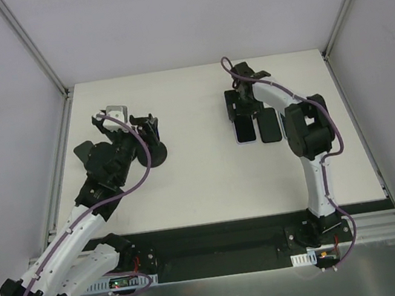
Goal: Remove the phone from the phone stand
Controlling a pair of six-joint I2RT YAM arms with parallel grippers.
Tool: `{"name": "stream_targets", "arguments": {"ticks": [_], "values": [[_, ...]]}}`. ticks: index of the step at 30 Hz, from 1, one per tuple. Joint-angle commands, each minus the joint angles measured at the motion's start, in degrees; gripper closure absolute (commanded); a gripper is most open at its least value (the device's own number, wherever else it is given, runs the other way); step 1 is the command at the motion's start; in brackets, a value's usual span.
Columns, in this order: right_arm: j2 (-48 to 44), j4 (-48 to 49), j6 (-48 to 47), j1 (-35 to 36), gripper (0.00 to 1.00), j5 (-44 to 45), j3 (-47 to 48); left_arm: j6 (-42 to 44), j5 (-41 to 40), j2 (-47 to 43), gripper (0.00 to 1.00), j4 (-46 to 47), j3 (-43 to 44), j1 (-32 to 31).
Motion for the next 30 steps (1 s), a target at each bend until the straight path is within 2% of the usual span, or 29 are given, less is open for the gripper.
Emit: {"name": "stream_targets", "arguments": {"ticks": [1, 5, 9, 18, 23, 30], "values": [[-10.27, 3.92, 0.21, -0.24, 0.15, -0.36, -0.28, 1.4, -2.2, -2.15, 0.05, 3.7, -0.36, 1.82], [-13.53, 3.22, -0.58, -0.24, 0.07, -0.71, -1.78, 0.96, -2.02, -2.77, 0.05, 3.87, -0.45, 2.87], [-15.29, 1.98, -1.38, -0.24, 0.05, -0.88, -3.0, 0.79, -1.84, -2.86, 0.05, 3.87, -0.54, 3.05], [-25.58, 10.15, -1.38, -0.15, 0.04, -2.99, -19.61, 0.52, -2.37, -3.82, 0.05, 4.05, -0.8, 3.4], [-24.09, 13.4, -0.41, 0.99, 0.0, -1.77, -24.71, 0.44, -2.28, -3.65, 0.05, 4.14, -0.98, 3.49], [-18.82, 14.73, -0.06, 2.13, 0.0, -0.01, -23.67, 0.35, -1.85, -2.77, 0.05, 4.14, -1.07, 3.49]]}}
